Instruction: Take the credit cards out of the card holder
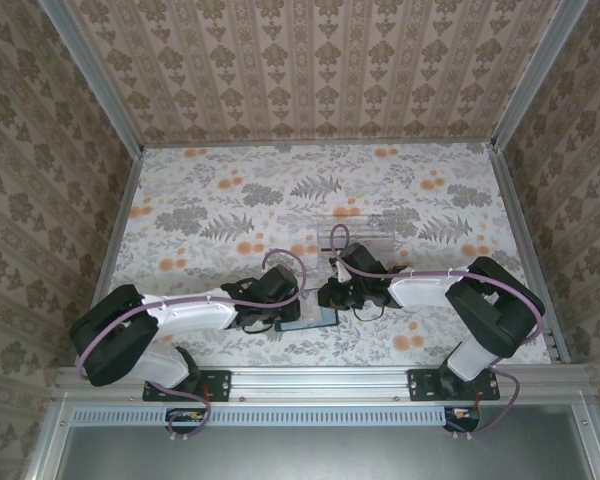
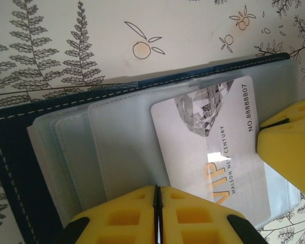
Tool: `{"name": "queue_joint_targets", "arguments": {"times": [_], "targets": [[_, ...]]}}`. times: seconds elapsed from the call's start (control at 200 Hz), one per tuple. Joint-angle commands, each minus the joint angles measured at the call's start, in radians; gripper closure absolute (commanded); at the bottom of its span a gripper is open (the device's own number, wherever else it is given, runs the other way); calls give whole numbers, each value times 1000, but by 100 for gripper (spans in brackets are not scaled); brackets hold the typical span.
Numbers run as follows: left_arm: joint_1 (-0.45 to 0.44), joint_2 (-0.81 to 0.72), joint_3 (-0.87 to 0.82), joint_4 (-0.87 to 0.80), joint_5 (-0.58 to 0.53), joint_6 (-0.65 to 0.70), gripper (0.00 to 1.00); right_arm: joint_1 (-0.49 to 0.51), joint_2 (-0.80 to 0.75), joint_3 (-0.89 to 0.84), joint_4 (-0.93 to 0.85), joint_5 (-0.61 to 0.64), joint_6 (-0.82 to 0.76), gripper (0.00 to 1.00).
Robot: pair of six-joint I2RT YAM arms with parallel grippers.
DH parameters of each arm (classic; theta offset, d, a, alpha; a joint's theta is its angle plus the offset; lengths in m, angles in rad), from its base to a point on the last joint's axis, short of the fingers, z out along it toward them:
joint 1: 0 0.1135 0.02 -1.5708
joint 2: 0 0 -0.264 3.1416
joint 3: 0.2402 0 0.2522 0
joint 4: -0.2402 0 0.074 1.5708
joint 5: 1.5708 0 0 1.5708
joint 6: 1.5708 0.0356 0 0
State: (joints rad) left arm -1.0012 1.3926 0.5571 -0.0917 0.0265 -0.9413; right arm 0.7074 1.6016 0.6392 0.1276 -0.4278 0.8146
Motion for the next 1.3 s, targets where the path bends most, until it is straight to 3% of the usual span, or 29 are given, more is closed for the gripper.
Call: {"name": "queue_joint_targets", "arguments": {"times": [0.0, 0.24, 0.46, 0.7, 1.0, 1.295], "targets": [[-6, 17, 6, 7, 12, 3, 89, 7, 8, -18, -11, -21, -9, 83], [-9, 19, -2, 6, 12, -6, 90, 23, 24, -3, 7, -44, -2, 82], [-10, 6, -6, -8, 4, -4, 90, 17, 14, -25, 7, -28, -3, 100], [-11, -20, -21, -27, -10, -8, 90, -37, -31, -89, 41, -41, -7, 100], [-8, -42, -32, -42, -22, -8, 90, -111, -177, -153, -22, -48, -31, 100], [-8, -72, -31, -55, -27, 5, 90, -202, -411, -191, -229, -37, -112, 100]]}}
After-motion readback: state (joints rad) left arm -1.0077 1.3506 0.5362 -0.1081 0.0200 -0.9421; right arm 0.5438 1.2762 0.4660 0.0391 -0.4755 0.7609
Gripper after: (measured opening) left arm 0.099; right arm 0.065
